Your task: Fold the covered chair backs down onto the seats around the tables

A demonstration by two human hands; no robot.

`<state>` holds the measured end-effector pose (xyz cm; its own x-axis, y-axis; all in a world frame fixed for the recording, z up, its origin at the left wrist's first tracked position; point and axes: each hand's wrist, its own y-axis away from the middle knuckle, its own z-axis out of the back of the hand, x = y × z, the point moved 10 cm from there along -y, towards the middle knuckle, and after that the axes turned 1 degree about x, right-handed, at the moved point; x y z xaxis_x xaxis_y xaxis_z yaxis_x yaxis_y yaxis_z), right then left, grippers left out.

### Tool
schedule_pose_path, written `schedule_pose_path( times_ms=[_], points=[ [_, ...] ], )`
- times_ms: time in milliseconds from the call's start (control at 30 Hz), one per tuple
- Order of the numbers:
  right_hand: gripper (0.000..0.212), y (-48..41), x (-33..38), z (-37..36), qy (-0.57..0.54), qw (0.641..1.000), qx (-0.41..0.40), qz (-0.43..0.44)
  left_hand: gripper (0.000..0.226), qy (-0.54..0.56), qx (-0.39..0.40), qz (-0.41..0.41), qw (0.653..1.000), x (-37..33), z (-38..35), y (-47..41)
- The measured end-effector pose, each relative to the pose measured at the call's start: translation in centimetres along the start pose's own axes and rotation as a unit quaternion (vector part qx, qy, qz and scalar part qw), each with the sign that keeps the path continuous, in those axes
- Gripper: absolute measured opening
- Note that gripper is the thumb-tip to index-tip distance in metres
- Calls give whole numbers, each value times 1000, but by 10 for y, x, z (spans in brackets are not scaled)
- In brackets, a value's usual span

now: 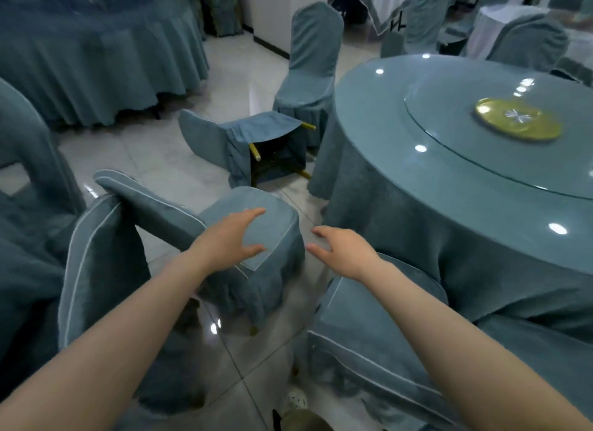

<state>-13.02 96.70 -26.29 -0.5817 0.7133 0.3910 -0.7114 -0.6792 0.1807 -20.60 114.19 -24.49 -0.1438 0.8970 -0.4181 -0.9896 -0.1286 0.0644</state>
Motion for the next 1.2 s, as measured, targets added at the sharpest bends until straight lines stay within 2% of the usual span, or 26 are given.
schedule_pose_path(
  times_ms=[233,400,567,667,800,967,1133,1200],
  points=[
    [58,-110,58,3,-10,998,34,57,73,-13,-69,79,994,83,72,-25],
    [59,-158,104,-19,6,993,61,98,67,-21,-59,136,989,151,91,-17],
    [63,-188,140,-50,2,992,88,91,57,-34,-51,185,981,234,114,-17],
    [69,-198,159,-67,-3,988,114,101,70,-57,-25,243,968,289,118,-19],
    [86,-207,187,-84,-36,982,147,117,95,72,4,325,943,347,105,-21],
    [100,-216,213,-106,-37,969,198,146,109,126,26,316,940,364,91,-45],
    [99,-224,224,-123,-35,967,210,137,114,169,17,290,942,373,88,-63],
    [91,-230,226,-127,-37,970,204,128,120,175,22,277,945,373,88,-74]
  ],
)
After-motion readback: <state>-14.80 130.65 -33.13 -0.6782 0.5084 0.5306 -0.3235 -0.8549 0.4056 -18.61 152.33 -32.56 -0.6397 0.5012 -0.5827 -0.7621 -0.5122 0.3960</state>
